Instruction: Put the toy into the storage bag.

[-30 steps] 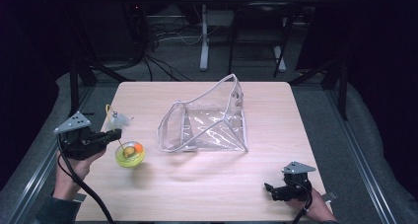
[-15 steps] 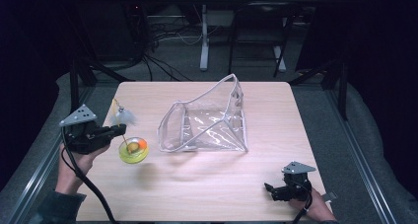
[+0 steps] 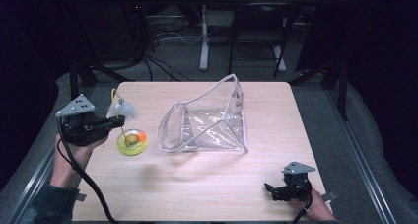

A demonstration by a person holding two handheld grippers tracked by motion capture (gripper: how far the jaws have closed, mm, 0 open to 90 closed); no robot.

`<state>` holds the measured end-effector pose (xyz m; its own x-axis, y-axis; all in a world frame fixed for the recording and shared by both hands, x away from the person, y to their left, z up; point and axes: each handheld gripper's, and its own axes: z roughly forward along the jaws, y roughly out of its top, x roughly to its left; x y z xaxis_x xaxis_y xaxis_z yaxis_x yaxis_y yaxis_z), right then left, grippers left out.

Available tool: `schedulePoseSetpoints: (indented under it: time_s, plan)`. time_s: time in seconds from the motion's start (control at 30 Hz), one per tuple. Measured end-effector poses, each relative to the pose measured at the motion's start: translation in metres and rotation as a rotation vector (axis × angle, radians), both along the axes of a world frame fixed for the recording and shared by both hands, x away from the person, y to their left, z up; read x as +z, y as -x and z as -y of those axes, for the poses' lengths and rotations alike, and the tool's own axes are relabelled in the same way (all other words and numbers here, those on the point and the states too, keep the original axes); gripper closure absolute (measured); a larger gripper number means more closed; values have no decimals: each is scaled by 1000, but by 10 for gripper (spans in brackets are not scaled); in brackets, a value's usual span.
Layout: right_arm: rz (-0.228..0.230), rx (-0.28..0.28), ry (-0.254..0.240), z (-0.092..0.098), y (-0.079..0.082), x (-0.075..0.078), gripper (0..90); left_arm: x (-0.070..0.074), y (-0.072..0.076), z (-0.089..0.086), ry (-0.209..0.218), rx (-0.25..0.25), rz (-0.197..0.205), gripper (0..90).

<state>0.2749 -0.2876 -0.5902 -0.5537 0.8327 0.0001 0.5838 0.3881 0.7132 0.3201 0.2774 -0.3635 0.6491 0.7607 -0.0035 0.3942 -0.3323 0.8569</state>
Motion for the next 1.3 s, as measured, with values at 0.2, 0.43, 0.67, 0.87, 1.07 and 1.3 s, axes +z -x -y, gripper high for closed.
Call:
schedulePoseSetpoints:
  time_s: [0.2, 0.43, 0.67, 0.87, 1.07, 1.3]
  plan:
    - [0, -3, 0, 0, 0, 0, 0, 9, -7, 0, 18, -5, -5, 884]
    - [-1, -1, 0, 0, 0, 0, 0, 22, -11, 5, 2, -21, 14, 884]
    - [0, -1, 0, 0, 0, 0, 0, 30, -16, 11, -6, -31, 23, 884]
    - [-3, -2, 1, 0, 0, 0, 0, 39, -18, 17, -11, -43, 38, 884]
    - [-1, 0, -1, 0, 0, 0, 0, 48, -22, 24, -8, -54, 51, 884]
    - [0, -1, 0, 0, 0, 0, 0, 56, -28, 33, -13, -72, 64, 884]
